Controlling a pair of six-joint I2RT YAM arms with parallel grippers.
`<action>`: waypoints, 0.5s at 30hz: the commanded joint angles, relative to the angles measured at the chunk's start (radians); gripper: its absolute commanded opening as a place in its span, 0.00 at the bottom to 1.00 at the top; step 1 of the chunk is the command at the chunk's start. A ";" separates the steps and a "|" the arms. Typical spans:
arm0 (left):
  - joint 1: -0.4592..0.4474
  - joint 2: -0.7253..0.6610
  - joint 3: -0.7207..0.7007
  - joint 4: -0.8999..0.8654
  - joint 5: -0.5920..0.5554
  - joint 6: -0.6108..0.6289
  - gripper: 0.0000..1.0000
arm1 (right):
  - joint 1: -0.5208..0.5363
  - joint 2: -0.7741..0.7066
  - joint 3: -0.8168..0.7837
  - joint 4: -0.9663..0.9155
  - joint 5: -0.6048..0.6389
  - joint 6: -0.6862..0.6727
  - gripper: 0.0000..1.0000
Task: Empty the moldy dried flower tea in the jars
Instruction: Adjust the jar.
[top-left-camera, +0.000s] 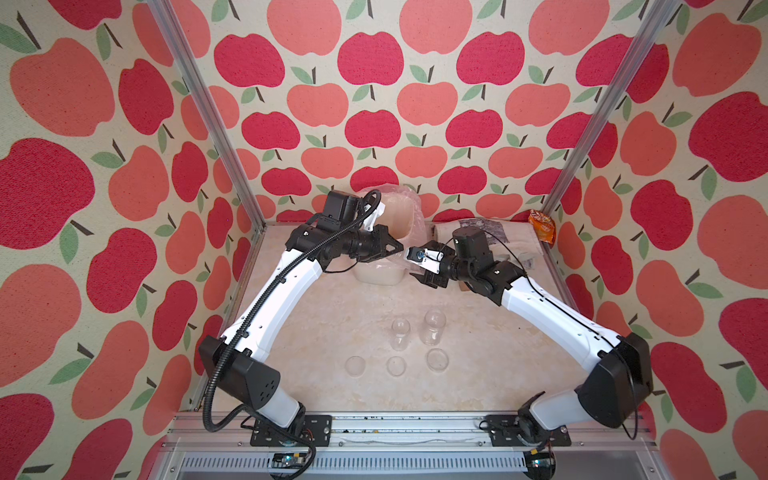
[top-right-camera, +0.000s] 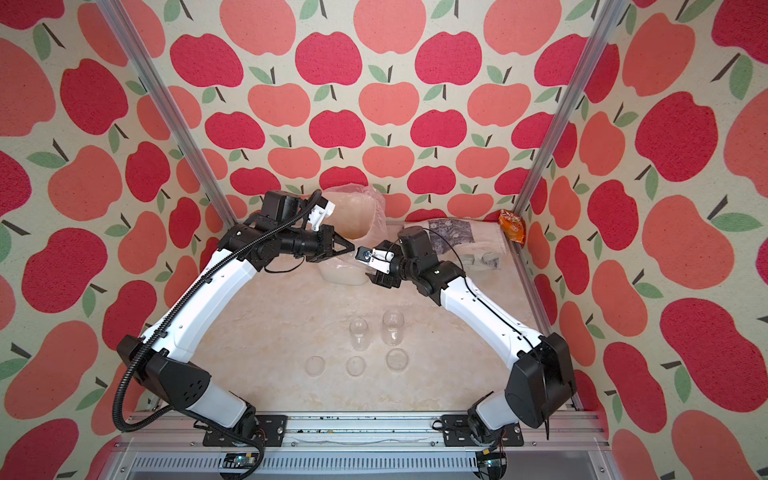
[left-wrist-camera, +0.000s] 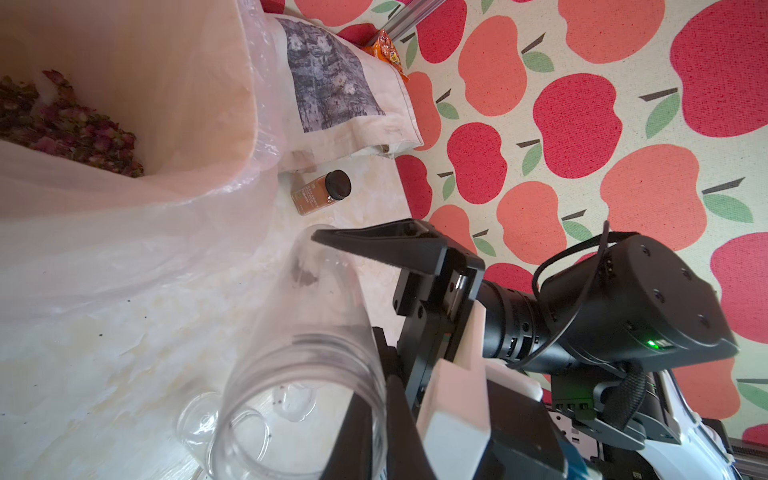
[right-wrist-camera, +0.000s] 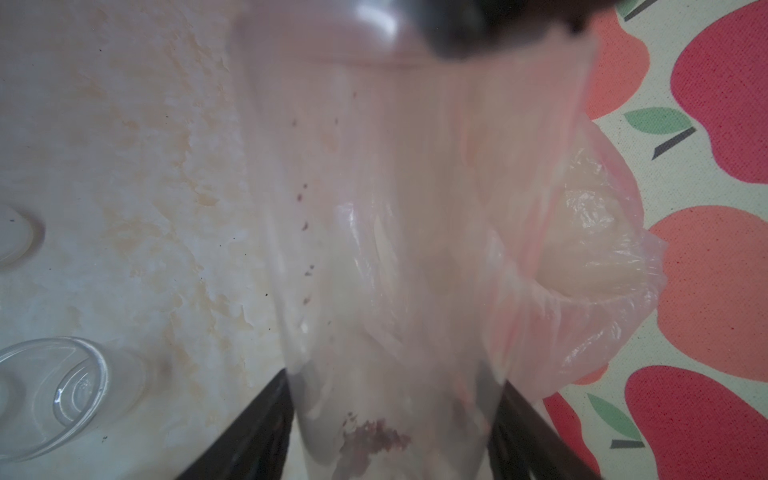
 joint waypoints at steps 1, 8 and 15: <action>0.009 -0.015 -0.009 0.031 -0.009 0.031 0.00 | -0.029 -0.056 -0.021 0.013 -0.035 0.033 0.87; 0.013 -0.012 -0.002 0.105 0.032 0.022 0.00 | -0.091 -0.148 -0.074 0.062 -0.115 0.120 0.99; 0.045 0.012 0.067 0.147 0.068 0.039 0.00 | -0.148 -0.264 -0.130 0.181 -0.212 0.417 0.99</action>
